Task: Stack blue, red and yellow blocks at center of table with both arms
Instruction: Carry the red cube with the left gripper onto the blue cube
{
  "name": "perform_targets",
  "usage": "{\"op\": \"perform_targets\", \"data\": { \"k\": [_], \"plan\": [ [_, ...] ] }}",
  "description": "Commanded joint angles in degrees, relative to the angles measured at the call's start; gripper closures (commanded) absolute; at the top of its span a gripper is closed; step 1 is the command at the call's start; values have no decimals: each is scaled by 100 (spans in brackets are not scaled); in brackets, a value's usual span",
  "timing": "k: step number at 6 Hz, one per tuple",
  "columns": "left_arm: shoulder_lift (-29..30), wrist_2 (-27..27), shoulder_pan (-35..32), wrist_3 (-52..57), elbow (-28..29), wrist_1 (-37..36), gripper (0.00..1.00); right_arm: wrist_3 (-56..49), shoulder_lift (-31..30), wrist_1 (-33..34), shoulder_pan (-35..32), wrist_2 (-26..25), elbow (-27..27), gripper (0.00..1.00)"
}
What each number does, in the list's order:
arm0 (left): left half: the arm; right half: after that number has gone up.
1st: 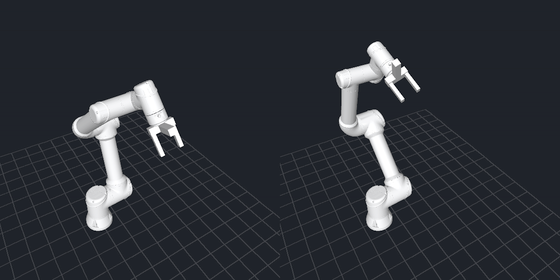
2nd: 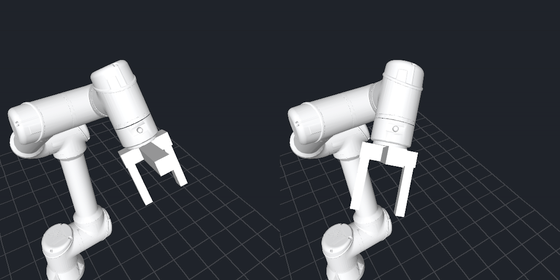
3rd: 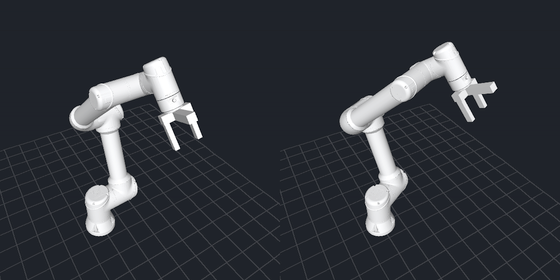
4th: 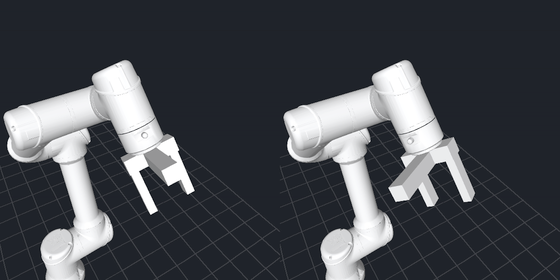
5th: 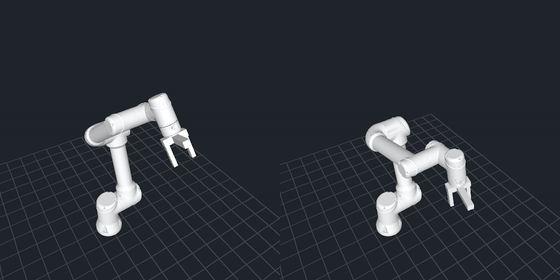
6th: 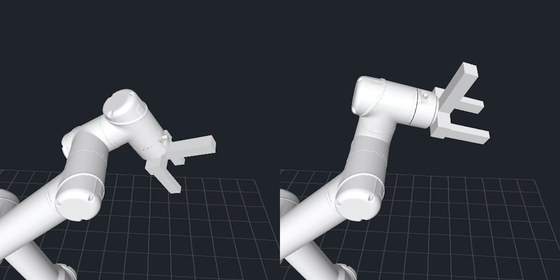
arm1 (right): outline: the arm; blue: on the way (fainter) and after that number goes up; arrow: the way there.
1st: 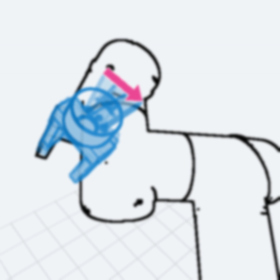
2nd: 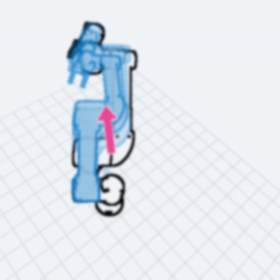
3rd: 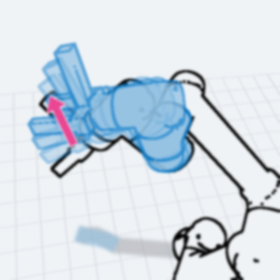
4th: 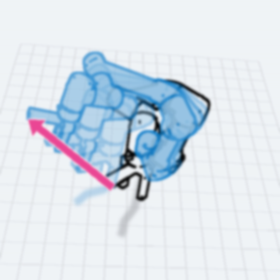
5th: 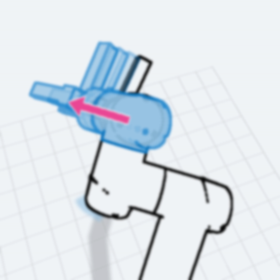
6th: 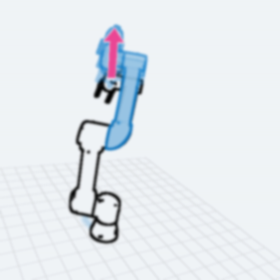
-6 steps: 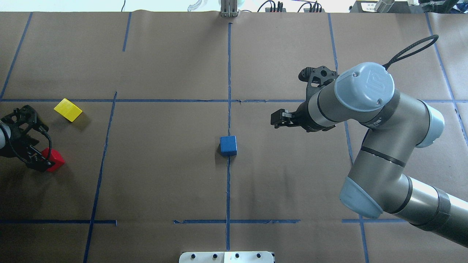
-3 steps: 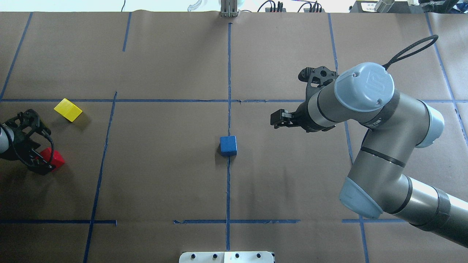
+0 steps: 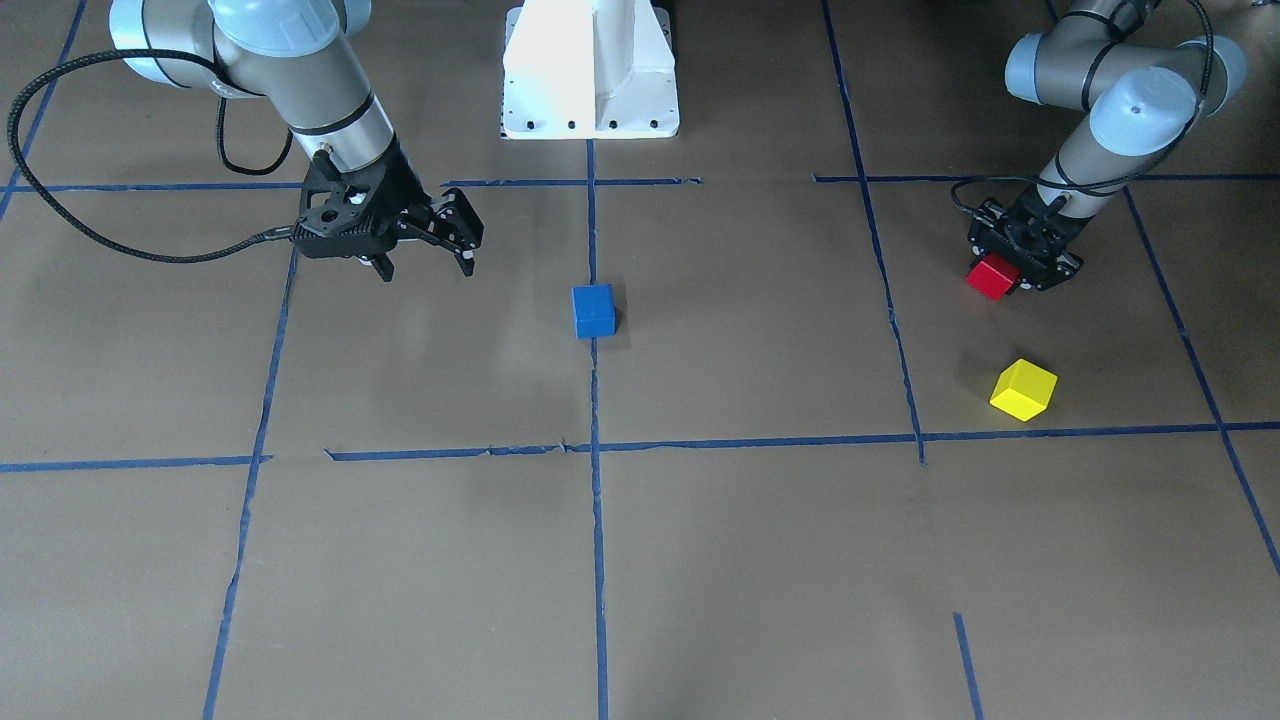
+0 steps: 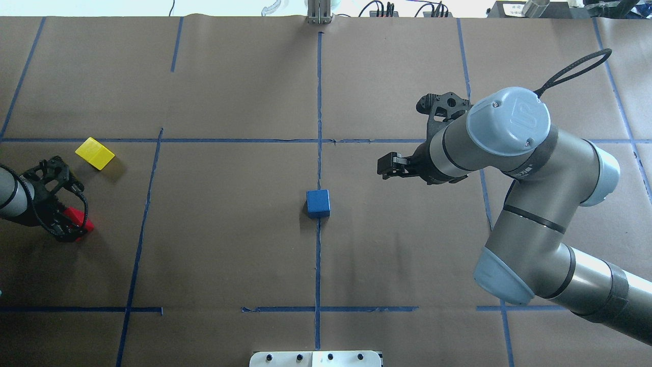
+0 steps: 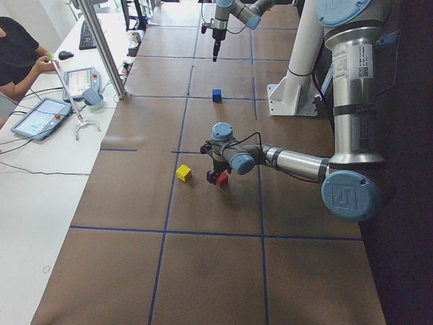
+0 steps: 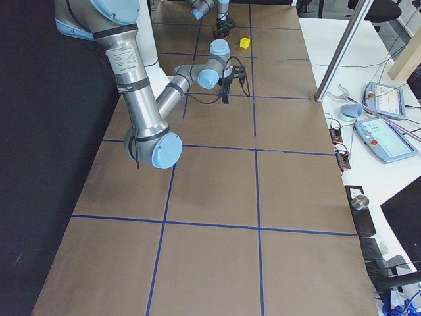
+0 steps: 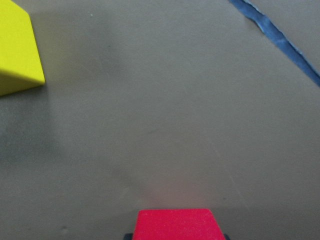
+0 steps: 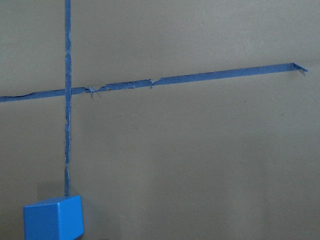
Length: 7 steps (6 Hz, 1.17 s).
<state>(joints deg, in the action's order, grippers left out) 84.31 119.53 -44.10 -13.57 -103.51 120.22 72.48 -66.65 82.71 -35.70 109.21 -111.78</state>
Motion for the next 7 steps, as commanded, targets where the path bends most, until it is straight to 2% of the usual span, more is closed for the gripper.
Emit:
{"op": "perform_targets", "data": {
  "k": [1, 2, 3, 4, 5, 7],
  "plan": [
    [860, 298, 103, -2704, -555, -278, 100, -24, -424, -9, -43, 57, -403, 0],
    [1564, 221, 425, -3095, -565, -854, 97, -24, -585, -9, -173, 57, -519, 0],
    [2607, -172, 629, -3220, -582, -2209, 99, -76, -769, -9, -427, 292, -590, 0],
    [3583, -463, 1127, -3692, -522, -3458, 99, -494, -1049, -9, -856, 799, -591, 0],
    [4141, -736, 1332, -4349, -216, -3575, 99, -1194, -1400, -9, -1243, 1056, -591, 0],
    [5302, -1001, 1501, -5221, 1108, -3576, 97, -1640, -1737, -9, -1414, 1120, -591, 0]
  ]
}}
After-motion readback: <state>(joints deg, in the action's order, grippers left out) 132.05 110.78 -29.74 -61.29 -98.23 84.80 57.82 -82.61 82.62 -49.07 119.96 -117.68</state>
